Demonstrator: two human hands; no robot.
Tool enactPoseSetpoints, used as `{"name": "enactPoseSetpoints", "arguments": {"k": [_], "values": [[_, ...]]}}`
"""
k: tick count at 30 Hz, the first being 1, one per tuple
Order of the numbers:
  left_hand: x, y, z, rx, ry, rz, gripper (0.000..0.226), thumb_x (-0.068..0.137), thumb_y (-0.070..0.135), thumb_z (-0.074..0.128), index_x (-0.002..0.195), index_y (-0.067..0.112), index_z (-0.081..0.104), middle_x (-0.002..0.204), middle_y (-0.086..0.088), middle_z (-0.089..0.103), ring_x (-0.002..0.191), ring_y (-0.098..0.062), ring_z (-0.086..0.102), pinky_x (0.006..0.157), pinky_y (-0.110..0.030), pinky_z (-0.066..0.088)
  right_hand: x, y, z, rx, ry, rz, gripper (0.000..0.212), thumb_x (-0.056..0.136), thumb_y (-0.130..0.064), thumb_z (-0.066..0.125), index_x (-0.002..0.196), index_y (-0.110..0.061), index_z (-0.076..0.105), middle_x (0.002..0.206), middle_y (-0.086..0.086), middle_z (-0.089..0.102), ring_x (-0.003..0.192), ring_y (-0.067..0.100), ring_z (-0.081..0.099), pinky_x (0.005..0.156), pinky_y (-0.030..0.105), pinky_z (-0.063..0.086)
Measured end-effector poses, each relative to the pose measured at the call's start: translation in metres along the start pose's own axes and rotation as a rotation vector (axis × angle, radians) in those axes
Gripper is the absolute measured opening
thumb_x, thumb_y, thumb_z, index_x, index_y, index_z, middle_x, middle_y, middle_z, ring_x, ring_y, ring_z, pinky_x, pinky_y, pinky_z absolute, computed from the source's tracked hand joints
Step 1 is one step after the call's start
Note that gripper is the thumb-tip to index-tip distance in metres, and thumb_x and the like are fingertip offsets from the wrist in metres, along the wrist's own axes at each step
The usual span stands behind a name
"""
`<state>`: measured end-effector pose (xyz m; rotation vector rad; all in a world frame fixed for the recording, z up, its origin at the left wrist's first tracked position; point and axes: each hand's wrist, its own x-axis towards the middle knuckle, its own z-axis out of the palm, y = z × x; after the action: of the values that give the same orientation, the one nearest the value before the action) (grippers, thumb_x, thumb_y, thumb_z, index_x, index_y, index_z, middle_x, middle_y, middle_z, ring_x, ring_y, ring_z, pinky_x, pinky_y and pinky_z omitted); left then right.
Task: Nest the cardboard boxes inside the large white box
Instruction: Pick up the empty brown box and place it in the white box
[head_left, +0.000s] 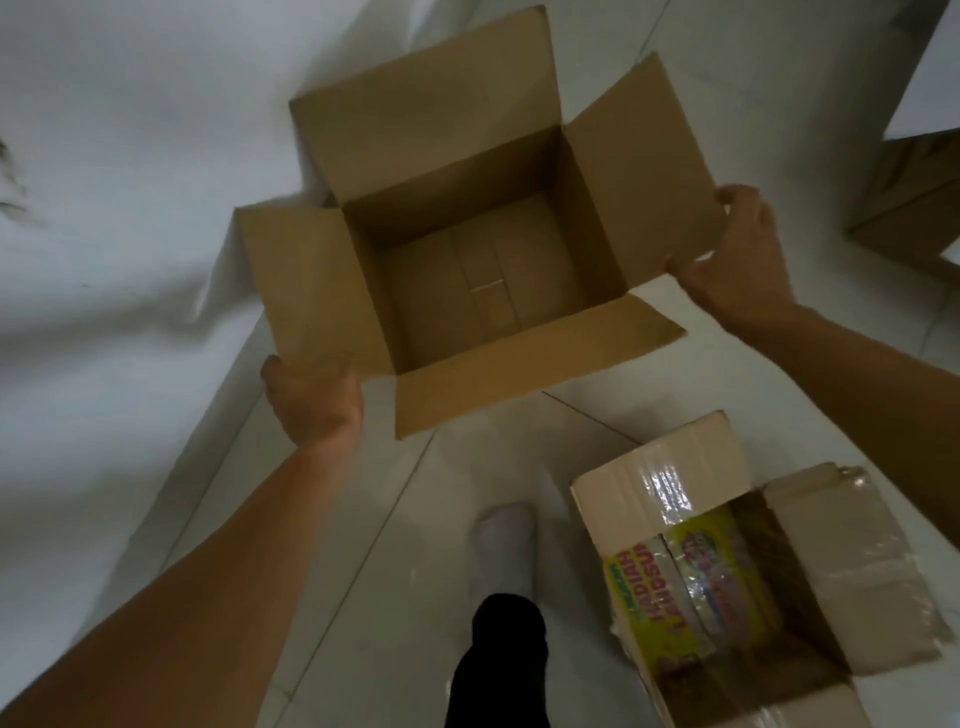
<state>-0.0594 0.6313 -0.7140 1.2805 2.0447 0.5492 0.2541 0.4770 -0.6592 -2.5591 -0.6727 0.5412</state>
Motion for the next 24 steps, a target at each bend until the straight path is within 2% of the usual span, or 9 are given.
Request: {"name": "enactPoseSetpoints", "arguments": {"k": [3, 5, 9, 11, 13, 17, 19, 22, 24], "values": [[0.010, -0.002, 0.006, -0.032, 0.052, -0.007, 0.062, 0.075, 0.026, 0.068, 0.131, 0.010, 0.046, 0.126, -0.011, 0.057, 0.110, -0.027, 0.058, 0.092, -0.036, 0.049, 0.031, -0.010, 0.008, -0.084, -0.004, 0.023, 0.079, 0.078, -0.013, 0.069, 0.142, -0.014, 0.023, 0.151, 0.015, 0.022, 0.131, 0.034, 0.037, 0.102, 0.042, 0.042], [0.009, -0.003, 0.009, -0.113, 0.059, 0.034, 0.045, 0.074, 0.019, 0.068, 0.117, 0.013, 0.057, 0.112, -0.006, 0.064, 0.098, -0.023, 0.063, 0.083, -0.034, 0.054, 0.049, -0.013, 0.010, -0.113, -0.023, 0.049, 0.082, 0.078, -0.013, 0.070, 0.143, -0.014, 0.021, 0.149, 0.016, 0.027, 0.129, 0.036, 0.039, 0.100, 0.045, 0.043], [0.006, 0.000, 0.013, -0.194, 0.109, 0.075, 0.028, 0.072, 0.008, 0.063, 0.099, 0.014, 0.057, 0.099, -0.005, 0.063, 0.089, -0.023, 0.062, 0.073, -0.032, 0.056, 0.072, -0.015, 0.007, -0.021, -0.143, 0.207, 0.072, 0.081, -0.015, 0.066, 0.140, -0.009, 0.024, 0.126, 0.024, 0.051, 0.104, 0.039, 0.056, 0.080, 0.044, 0.051], [0.007, 0.003, 0.012, -0.194, 0.079, 0.150, 0.026, 0.076, 0.006, 0.064, 0.098, 0.016, 0.056, 0.096, -0.005, 0.062, 0.085, -0.020, 0.061, 0.067, -0.017, 0.053, 0.076, -0.015, 0.003, -0.113, -0.171, 0.211, 0.053, 0.083, -0.012, 0.061, 0.130, -0.002, 0.039, 0.121, 0.026, 0.054, 0.101, 0.040, 0.058, 0.082, 0.047, 0.052], [0.010, 0.008, 0.013, -0.166, 0.056, 0.226, 0.026, 0.080, 0.006, 0.063, 0.105, 0.008, 0.058, 0.098, -0.006, 0.064, 0.084, -0.016, 0.060, 0.063, -0.003, 0.046, 0.071, -0.016, -0.001, -0.151, -0.194, 0.190, 0.036, 0.084, -0.005, 0.055, 0.119, 0.002, 0.050, 0.116, 0.027, 0.058, 0.087, 0.041, 0.063, 0.077, 0.047, 0.055], [0.021, 0.030, 0.020, -0.041, 0.036, 0.361, 0.022, 0.084, 0.009, 0.061, 0.105, 0.009, 0.062, 0.093, 0.000, 0.063, 0.080, -0.012, 0.056, 0.059, 0.004, 0.036, 0.042, -0.007, 0.000, -0.067, -0.245, 0.251, 0.022, 0.084, 0.002, 0.053, 0.106, 0.005, 0.055, 0.100, 0.030, 0.064, 0.068, 0.039, 0.065, 0.069, 0.047, 0.057], [0.028, 0.044, 0.025, 0.026, 0.012, 0.422, 0.018, 0.086, 0.011, 0.058, 0.103, 0.010, 0.064, 0.090, -0.002, 0.066, 0.077, -0.013, 0.056, 0.058, -0.002, 0.036, 0.022, 0.002, 0.003, -0.003, -0.257, 0.319, 0.016, 0.083, 0.003, 0.053, 0.099, 0.005, 0.055, 0.088, 0.032, 0.067, 0.067, 0.038, 0.068, 0.070, 0.049, 0.058], [0.040, 0.061, 0.033, 0.108, -0.023, 0.486, 0.015, 0.088, 0.012, 0.055, 0.098, 0.009, 0.065, 0.090, -0.012, 0.069, 0.078, -0.026, 0.063, 0.064, -0.024, 0.043, -0.007, 0.016, 0.014, 0.138, -0.237, 0.448, 0.016, 0.081, 0.002, 0.054, 0.097, 0.000, 0.055, 0.084, 0.030, 0.067, 0.065, 0.040, 0.069, 0.066, 0.051, 0.058], [0.049, 0.072, 0.036, 0.178, -0.039, 0.526, 0.015, 0.088, 0.012, 0.053, 0.097, 0.007, 0.065, 0.091, -0.015, 0.069, 0.082, -0.031, 0.063, 0.067, -0.028, 0.040, -0.025, 0.022, 0.023, 0.209, -0.207, 0.524, 0.020, 0.082, -0.001, 0.054, 0.102, -0.002, 0.055, 0.085, 0.027, 0.067, 0.062, 0.037, 0.069, 0.063, 0.050, 0.059]]}}
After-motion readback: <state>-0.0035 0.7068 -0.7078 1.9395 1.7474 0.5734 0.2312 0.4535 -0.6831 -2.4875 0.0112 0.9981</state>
